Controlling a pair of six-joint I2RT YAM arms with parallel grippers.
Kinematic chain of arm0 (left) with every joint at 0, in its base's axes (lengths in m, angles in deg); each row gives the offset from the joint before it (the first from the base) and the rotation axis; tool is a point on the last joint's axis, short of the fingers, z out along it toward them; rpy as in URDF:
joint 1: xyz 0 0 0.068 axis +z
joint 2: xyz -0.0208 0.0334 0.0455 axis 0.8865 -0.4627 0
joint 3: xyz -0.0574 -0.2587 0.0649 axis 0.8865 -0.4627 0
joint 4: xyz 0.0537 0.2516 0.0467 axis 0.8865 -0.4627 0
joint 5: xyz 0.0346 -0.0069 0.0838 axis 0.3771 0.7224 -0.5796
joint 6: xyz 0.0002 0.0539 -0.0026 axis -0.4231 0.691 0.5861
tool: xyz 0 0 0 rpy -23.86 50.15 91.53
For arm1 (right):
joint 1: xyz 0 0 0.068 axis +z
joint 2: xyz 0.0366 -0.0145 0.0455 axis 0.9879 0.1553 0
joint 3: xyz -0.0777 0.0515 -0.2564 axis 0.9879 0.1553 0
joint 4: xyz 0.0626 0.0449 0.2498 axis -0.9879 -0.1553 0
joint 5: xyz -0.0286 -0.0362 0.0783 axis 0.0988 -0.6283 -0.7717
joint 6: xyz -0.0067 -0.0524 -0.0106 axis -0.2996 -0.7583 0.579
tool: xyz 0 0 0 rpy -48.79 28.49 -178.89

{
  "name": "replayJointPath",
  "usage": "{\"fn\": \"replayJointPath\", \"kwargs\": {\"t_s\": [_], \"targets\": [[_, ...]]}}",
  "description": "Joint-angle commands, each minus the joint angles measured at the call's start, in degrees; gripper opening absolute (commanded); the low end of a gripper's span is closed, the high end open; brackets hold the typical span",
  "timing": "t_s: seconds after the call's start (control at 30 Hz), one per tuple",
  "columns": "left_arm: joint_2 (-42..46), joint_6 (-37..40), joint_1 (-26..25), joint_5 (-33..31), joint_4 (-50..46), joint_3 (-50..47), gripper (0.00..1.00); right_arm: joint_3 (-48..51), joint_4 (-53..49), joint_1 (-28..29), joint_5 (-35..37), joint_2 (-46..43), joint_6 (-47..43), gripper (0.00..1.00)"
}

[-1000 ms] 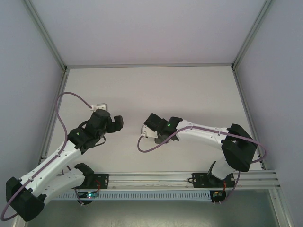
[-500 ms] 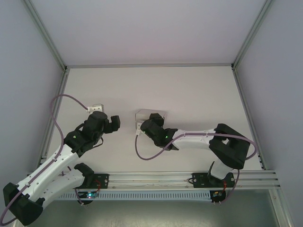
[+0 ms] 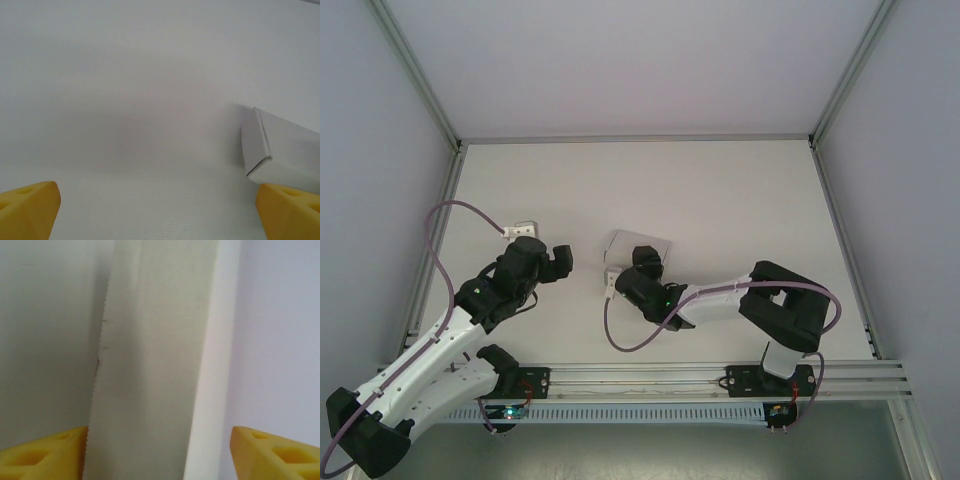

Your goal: Assemble paper box

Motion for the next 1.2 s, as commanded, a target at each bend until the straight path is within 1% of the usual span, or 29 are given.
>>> {"fn": "replayJointPath", "kwargs": {"t_s": [0.0, 0.13, 0.2, 0.23, 0.33, 0.4, 0.47, 0.53, 0.57, 0.63, 0.67, 0.73, 0.77, 0.83, 0.87, 0.93, 0.97, 1.0, 1.03, 1.1, 1.17], "targets": [[0.16, 0.06, 0.64, -2.07, -1.58, -0.40, 1.00, 1.13, -5.51, 1.08, -3.57, -3.37, 6.94, 0.79], [-0.37, 0.13, 0.77, -2.65, -1.49, -0.09, 1.00, 0.44, -11.66, 1.99, -7.29, -7.00, 10.64, 0.88], [-0.52, 0.38, 0.93, -2.84, -1.32, 0.15, 1.00, -0.24, -15.16, 2.65, -9.76, -9.27, 12.47, 0.96], [-0.52, 0.60, 1.05, -2.94, -1.08, 0.24, 1.00, -0.61, -17.08, 3.03, -11.30, -10.39, 13.35, 0.98], [-0.26, 2.15, 2.30, -1.69, 1.84, -0.26, 1.00, -0.70, -20.81, 3.45, -15.45, -15.00, 16.29, 0.98], [-0.34, 3.49, 4.49, -2.02, 4.64, -0.89, 1.00, -0.04, -20.35, 2.79, -14.89, -18.51, 19.17, 0.98], [-1.22, 5.25, 8.00, -1.76, 7.20, -1.05, 1.00, 0.56, -18.90, 0.54, -13.07, -23.30, 23.67, 0.98], [-2.27, 7.66, 11.62, -1.63, 11.07, -2.16, 1.00, 0.71, -19.75, -3.88, -13.86, -29.40, 29.75, 0.98], [-2.71, 9.53, 13.21, -2.77, 14.69, -3.62, 1.00, 1.16, -20.51, -7.28, -15.85, -33.26, 33.57, 0.98], [-3.70, 11.43, 16.05, -5.78, 19.51, -5.53, 1.00, 3.12, -20.87, -14.17, -20.25, -39.41, 36.98, 0.98], [-4.29, 12.43, 17.63, -7.41, 22.45, -6.49, 1.00, 4.72, -19.16, -18.47, -21.94, -42.54, 37.40, 0.98], [-5.58, 14.07, 21.40, -6.37, 27.95, -8.14, 1.00, 9.86, -13.88, -25.91, -20.36, -47.21, 39.65, 0.98], [-6.51, 15.85, 23.09, -6.07, 32.57, -9.74, 1.00, 13.10, -9.83, -30.50, -18.17, -49.48, 41.47, 0.98], [-9.25, 19.47, 25.21, -8.12, 42.68, -13.10, 1.00, 19.89, -0.60, -38.92, -18.66, -52.48, 45.70, 0.98], [-11.06, 20.59, 26.32, -9.01, 47.33, -14.62, 1.00, 23.91, 5.30, -44.31, -21.13, -53.05, 48.97, 0.98], [-14.44, 21.85, 28.05, -7.66, 53.33, -16.32, 1.00, 31.52, 17.75, -53.23, -29.80, -51.78, 54.19, 0.98], [-16.27, 22.16, 28.68, -6.03, 56.05, -16.76, 1.00, 34.29, 25.53, -56.69, -32.55, -49.69, 55.58, 0.98], [-18.00, 22.96, 28.98, -4.23, 58.54, -17.19, 1.00, 35.21, 28.61, -58.09, -32.42, -48.22, 55.98, 0.98], [-20.27, 24.16, 29.05, -2.81, 61.73, -17.60, 1.00, 35.33, 30.22, -58.85, -32.34, -46.34, 54.37, 0.98], [-25.02, 25.78, 29.24, -1.70, 67.29, -18.25, 1.00, 33.84, 30.82, -58.97, -32.01, -41.69, 51.79, 0.98], [-31.02, 26.48, 29.55, -0.06, 73.52, -19.02, 1.00, 32.46, 35.15, -59.00, -32.65, -34.10, 49.36, 0.98]]}}
